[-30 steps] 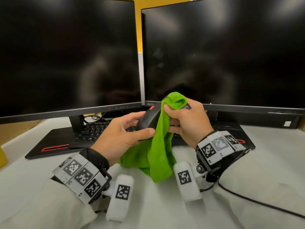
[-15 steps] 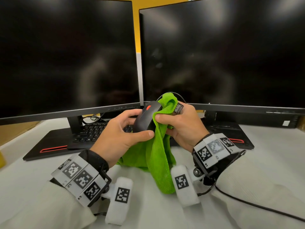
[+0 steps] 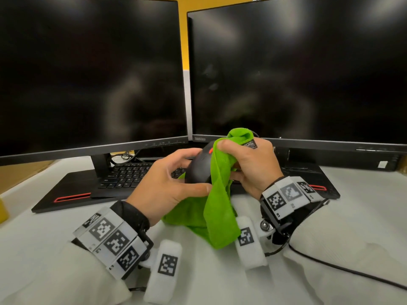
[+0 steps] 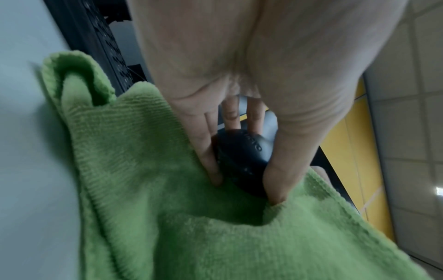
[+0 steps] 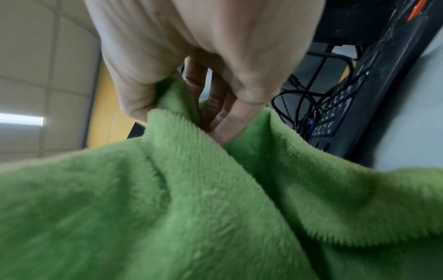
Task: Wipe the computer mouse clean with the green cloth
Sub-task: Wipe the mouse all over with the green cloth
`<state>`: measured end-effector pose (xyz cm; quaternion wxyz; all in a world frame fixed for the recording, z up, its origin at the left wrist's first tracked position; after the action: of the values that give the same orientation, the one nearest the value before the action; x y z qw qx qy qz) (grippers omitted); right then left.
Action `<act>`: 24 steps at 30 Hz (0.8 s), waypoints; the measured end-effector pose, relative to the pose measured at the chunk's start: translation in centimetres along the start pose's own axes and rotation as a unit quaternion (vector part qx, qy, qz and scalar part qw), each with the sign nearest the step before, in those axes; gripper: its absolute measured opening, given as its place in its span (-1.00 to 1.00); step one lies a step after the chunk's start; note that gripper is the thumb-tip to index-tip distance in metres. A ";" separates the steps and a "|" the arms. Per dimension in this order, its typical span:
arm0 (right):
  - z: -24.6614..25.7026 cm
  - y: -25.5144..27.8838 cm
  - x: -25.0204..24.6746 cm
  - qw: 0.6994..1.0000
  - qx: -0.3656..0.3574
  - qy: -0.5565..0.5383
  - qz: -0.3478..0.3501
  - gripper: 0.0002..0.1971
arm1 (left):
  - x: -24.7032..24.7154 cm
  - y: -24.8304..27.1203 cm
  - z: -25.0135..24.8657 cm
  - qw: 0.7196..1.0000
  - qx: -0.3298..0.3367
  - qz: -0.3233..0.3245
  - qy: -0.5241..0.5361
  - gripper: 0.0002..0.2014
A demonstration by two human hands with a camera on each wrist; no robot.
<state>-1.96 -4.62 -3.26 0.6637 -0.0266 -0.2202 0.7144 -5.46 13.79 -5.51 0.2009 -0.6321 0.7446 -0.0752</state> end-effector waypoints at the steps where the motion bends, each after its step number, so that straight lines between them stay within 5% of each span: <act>1: 0.1 -0.1 -0.2 1.000 0.008 -0.006 0.004 -0.93 | 0.1 0.0 0.0 1.000 0.003 0.000 -0.001 -0.26; 9: -0.4 0.1 0.5 0.997 0.019 0.014 0.076 -0.85 | -0.5 -0.2 -0.2 0.999 0.022 -0.050 0.000 -0.19; 16: 0.1 -0.2 -0.3 0.999 0.047 0.016 -0.009 -0.80 | -0.5 -0.1 -0.8 0.999 0.030 -0.026 -0.018 -0.17; 24: -0.4 0.1 0.1 0.996 0.066 0.062 0.018 -0.61 | -0.2 0.1 -1.1 0.998 0.039 -0.006 -0.051 -0.12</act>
<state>-1.96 -4.45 -3.64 0.6631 -0.0310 -0.1299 0.7365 -5.99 13.89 -4.53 0.2625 -0.6315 0.7259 -0.0728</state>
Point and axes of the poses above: each hand's wrist, its own y-axis away from the middle knuckle, its own x-axis out of the palm, z = x × y, the point moved 3 cm from there along -y, towards the middle knuckle, and after that the axes turned 3 degrees about -x, right-handed, at the moved point
